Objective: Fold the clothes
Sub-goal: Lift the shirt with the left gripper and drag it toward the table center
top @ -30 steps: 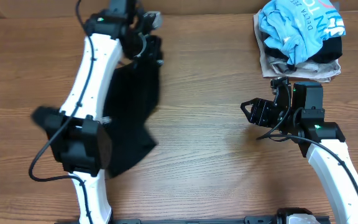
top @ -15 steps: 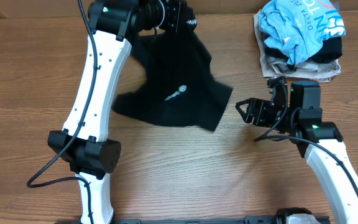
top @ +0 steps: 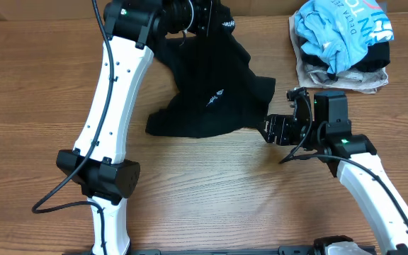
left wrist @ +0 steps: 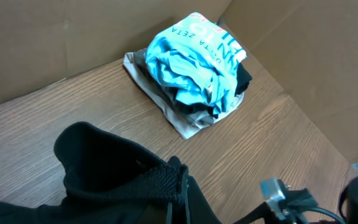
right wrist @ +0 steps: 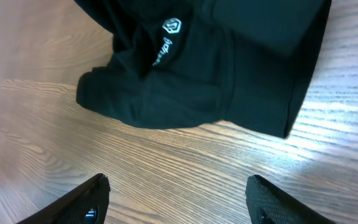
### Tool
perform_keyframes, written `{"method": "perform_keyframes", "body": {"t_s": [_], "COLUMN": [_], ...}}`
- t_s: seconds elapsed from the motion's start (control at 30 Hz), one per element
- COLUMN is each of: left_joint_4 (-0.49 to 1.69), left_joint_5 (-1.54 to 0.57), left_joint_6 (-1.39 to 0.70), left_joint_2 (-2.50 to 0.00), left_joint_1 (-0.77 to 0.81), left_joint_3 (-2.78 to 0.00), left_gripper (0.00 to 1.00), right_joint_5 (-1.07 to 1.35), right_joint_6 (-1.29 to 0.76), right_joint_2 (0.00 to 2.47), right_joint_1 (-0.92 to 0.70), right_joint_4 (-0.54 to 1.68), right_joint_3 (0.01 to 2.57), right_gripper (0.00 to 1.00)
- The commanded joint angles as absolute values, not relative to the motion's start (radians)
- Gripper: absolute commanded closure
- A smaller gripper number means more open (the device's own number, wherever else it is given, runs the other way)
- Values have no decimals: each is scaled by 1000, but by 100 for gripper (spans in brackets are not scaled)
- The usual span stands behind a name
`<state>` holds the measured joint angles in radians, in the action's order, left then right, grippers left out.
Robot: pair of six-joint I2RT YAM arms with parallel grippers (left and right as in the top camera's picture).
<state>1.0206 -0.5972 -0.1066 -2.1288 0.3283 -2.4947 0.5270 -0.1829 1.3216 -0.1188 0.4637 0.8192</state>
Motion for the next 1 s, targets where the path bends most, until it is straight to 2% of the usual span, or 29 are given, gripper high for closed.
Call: {"method": "perform_keyframes", "body": {"t_s": [0.0, 0.43, 0.97], "left_joint_4": [1011, 1010, 1051], "left_joint_5": [-638, -759, -731], "left_joint_6": [-124, -128, -112], "left_joint_2": [-2117, -2084, -1940], "left_joint_1": [337, 348, 373], "left_joint_3": [-2524, -2543, -2543], "left_gripper": [96, 96, 96], "right_joint_5": [538, 545, 453], "right_joint_6": [-184, -183, -237], "right_joint_2": [1330, 1330, 1373], "right_joint_1": [-123, -123, -124], "right_joint_4": [449, 369, 336], "right_joint_3": [843, 885, 904], "right_gripper": [27, 31, 25]}}
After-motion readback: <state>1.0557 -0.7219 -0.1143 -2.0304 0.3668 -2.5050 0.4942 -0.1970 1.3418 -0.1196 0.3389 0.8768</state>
